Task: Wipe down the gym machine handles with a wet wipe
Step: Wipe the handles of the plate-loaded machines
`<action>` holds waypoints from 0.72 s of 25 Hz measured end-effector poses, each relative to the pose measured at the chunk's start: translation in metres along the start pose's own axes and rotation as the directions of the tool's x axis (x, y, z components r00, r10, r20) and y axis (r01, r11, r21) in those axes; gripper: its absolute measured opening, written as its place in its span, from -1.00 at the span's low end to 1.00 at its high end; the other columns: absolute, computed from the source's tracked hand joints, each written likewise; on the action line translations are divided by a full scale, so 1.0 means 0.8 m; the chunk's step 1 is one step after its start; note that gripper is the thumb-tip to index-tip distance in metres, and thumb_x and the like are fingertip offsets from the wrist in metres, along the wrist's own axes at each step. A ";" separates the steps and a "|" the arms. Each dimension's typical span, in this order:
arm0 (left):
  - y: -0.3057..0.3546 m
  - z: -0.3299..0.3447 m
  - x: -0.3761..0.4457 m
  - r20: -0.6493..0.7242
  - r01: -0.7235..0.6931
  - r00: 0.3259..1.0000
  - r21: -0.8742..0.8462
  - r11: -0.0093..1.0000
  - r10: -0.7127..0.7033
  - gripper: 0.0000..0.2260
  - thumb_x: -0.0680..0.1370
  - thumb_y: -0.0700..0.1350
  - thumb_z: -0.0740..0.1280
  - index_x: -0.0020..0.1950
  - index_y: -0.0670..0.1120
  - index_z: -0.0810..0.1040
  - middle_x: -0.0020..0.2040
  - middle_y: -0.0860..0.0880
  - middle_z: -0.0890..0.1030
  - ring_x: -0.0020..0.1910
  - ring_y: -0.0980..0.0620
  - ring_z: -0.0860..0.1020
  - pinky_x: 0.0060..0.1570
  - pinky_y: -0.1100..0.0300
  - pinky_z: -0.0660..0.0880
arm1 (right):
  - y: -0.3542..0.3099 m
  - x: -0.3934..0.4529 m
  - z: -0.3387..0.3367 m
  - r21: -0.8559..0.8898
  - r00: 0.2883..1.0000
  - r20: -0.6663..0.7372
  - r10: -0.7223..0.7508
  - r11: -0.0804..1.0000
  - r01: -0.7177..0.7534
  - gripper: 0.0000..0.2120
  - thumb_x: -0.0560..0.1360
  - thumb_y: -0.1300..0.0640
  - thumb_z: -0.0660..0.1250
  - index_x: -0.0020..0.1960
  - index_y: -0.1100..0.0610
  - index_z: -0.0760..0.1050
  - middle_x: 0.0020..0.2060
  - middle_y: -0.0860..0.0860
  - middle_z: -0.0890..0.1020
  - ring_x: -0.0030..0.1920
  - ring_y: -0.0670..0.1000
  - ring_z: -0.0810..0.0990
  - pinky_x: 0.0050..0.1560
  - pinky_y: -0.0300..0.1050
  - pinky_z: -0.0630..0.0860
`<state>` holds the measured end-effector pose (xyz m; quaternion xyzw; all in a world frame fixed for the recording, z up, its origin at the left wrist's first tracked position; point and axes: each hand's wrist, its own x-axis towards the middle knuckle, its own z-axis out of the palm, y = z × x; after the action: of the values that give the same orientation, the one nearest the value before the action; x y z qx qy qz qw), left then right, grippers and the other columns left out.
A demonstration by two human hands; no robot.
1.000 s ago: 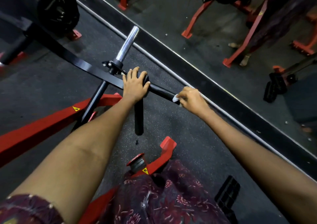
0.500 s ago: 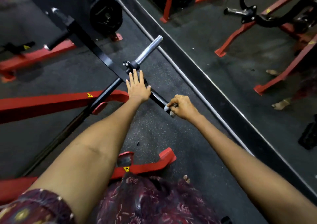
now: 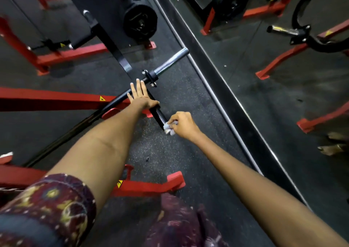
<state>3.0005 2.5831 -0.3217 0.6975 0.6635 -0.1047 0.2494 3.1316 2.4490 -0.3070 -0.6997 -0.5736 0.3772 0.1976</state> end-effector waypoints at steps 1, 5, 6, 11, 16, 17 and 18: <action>0.003 -0.001 -0.001 -0.001 0.002 1.000 -0.006 1.000 -0.002 -0.06 0.50 0.21 0.28 0.51 -0.11 -0.35 0.49 -0.01 -0.42 0.46 -0.10 -0.40 0.44 -0.10 -0.27 | 0.008 -0.002 -0.008 0.028 1.000 -0.010 0.010 1.000 -0.009 -0.81 0.47 0.37 0.22 -0.09 0.26 0.61 -0.30 -0.01 0.62 -0.32 -0.01 0.61 -0.17 -0.12 0.59; 0.005 -0.001 -0.002 -0.018 0.013 1.000 -0.002 1.000 -0.013 -0.11 0.53 0.19 0.25 0.51 -0.12 -0.34 0.50 -0.04 -0.39 0.47 -0.12 -0.38 0.45 -0.11 -0.23 | 0.031 0.003 -0.034 0.051 1.000 0.023 0.005 0.999 -0.006 -0.74 0.47 0.39 0.12 -0.12 0.25 0.58 -0.11 0.02 0.69 -0.34 0.02 0.67 -0.25 -0.12 0.57; 0.007 0.000 -0.002 -0.017 0.015 1.000 0.008 1.000 -0.014 -0.11 0.53 0.19 0.24 0.51 -0.13 -0.33 0.50 -0.04 -0.39 0.47 -0.12 -0.38 0.45 -0.12 -0.22 | 0.033 0.008 -0.038 0.044 0.999 0.041 -0.004 0.999 0.003 -0.74 0.47 0.39 0.12 -0.12 0.25 0.58 -0.10 0.02 0.69 -0.34 0.01 0.67 -0.29 -0.17 0.55; 0.010 0.002 0.004 -0.023 0.076 0.997 0.026 0.997 -0.075 -0.11 0.53 0.21 0.23 0.51 -0.12 -0.34 0.50 -0.03 -0.40 0.47 -0.11 -0.38 0.44 -0.16 -0.19 | 0.032 0.049 -0.047 -0.025 0.983 0.150 -0.106 0.994 0.111 -0.79 0.49 0.37 0.19 -0.08 0.24 0.59 -0.08 0.09 0.68 -0.28 0.01 0.68 -0.17 -0.21 0.58; 0.013 0.010 0.009 -0.042 0.115 0.993 0.056 0.992 -0.113 -0.09 0.52 0.23 0.24 0.51 -0.12 -0.35 0.50 -0.02 -0.39 0.48 -0.10 -0.36 0.45 -0.14 -0.16 | 0.015 0.106 -0.067 -0.173 0.918 0.332 -0.218 0.942 0.287 -0.78 0.47 0.37 0.22 -0.10 0.16 0.61 -0.09 0.13 0.67 -0.21 0.03 0.68 -0.06 -0.03 0.61; 0.013 0.012 0.010 -0.059 0.123 0.991 0.069 0.990 -0.119 -0.09 0.52 0.22 0.24 0.51 -0.12 -0.34 0.51 -0.03 -0.38 0.48 -0.11 -0.35 0.45 -0.15 -0.15 | 0.010 0.117 -0.075 -0.187 0.903 0.359 -0.236 0.930 0.318 -0.77 0.47 0.36 0.22 -0.10 0.15 0.62 -0.10 0.12 0.67 -0.18 0.03 0.67 -0.04 -0.02 0.61; 0.013 0.011 0.011 -0.073 0.123 0.990 0.076 0.990 -0.117 -0.10 0.52 0.21 0.25 0.51 -0.13 -0.34 0.51 -0.03 -0.37 0.49 -0.11 -0.34 0.45 -0.15 -0.14 | 0.006 0.129 -0.085 -0.202 0.889 0.378 -0.258 0.914 0.351 -0.77 0.46 0.36 0.22 -0.10 0.15 0.62 -0.11 0.12 0.67 -0.14 0.03 0.67 -0.02 -0.02 0.60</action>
<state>3.0133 2.5865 -0.3316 0.6689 0.7078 -0.1220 0.1916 3.1915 2.5564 -0.2981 -0.5434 -0.7477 0.3774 0.0563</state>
